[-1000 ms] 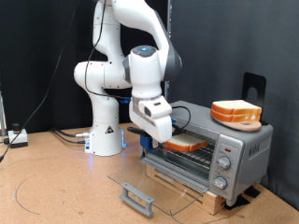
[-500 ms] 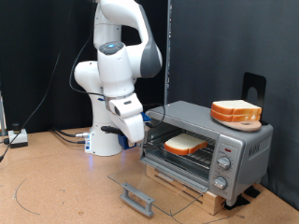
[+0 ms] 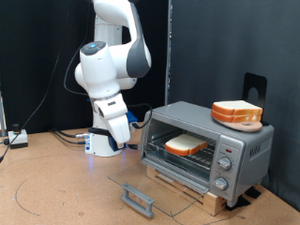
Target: Make a piece of toast with the oven
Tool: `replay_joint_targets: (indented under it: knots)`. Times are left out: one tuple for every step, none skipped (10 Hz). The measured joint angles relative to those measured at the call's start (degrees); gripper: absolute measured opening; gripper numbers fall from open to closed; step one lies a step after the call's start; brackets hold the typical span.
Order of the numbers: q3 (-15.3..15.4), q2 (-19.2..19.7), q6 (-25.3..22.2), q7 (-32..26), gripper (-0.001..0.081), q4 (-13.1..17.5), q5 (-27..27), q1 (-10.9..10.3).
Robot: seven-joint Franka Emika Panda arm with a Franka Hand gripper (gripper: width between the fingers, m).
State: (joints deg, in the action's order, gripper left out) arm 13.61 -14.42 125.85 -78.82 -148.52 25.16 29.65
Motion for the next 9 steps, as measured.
replay_joint_targets:
  knots:
    - [-1.15,-1.66,-3.32,-4.32,0.041,0.64,4.47,-0.31]
    - [-2.09,-3.31,-6.51,-7.23,0.041,1.22,7.67,-0.41]
    - [-2.7,-4.88,-8.84,-8.98,0.041,1.72,10.52,-0.48]
    - [-2.97,-6.49,-10.7,-9.55,0.041,2.23,12.31,-0.51]
    - [-2.96,-8.08,-12.15,-9.15,0.041,2.77,12.7,-0.57]
    - [-2.79,-9.58,-13.57,-7.85,0.041,3.33,12.67,-0.58]
    - [-2.41,-10.9,-14.39,-6.5,0.041,3.44,12.58,-0.57]
    - [-2.42,-10.82,-14.39,-6.73,0.041,3.32,12.6,-0.57]
    - [-2.56,-10.81,-16.32,-8.95,0.041,3.29,14.03,-1.02]
